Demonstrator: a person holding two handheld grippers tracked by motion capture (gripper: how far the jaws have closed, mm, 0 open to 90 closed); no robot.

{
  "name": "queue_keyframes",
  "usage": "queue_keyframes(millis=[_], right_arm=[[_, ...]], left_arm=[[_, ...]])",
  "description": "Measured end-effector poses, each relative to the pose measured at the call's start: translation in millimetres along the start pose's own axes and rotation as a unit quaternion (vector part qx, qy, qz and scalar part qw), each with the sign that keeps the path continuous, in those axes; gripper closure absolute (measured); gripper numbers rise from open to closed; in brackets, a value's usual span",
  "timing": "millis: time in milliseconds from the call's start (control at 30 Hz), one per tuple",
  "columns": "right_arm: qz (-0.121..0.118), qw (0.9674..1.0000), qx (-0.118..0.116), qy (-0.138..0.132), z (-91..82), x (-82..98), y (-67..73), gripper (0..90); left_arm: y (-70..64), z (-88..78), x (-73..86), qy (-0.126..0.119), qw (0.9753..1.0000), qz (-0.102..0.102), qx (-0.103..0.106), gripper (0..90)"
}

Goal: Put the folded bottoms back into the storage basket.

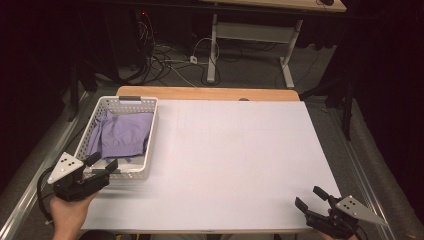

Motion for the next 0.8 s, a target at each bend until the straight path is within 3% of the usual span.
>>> queue_keyframes(millis=[367,800], right_arm=[[0.004,1.0,0.001,0.0,0.2,0.1,-1.0,22.2],[0.002,1.0,0.001,-0.001,0.1,0.1,-0.8,22.1]], left_arm=[[-1.5,2.2,5.3,0.001,1.0,0.008,-0.003,35.0],[-1.6,2.5,19.7,0.001,1.0,-0.005,-0.001,35.0]])
Point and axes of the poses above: each handheld gripper's, and its own axes: z roughly forward along the jaws, x roughly out of its underside, y roughly to its left, the point moved 4 cm from there along z, roughly forward along the jaws, and after that the axes turned 4 degrees about z, right-handed, at the moved point
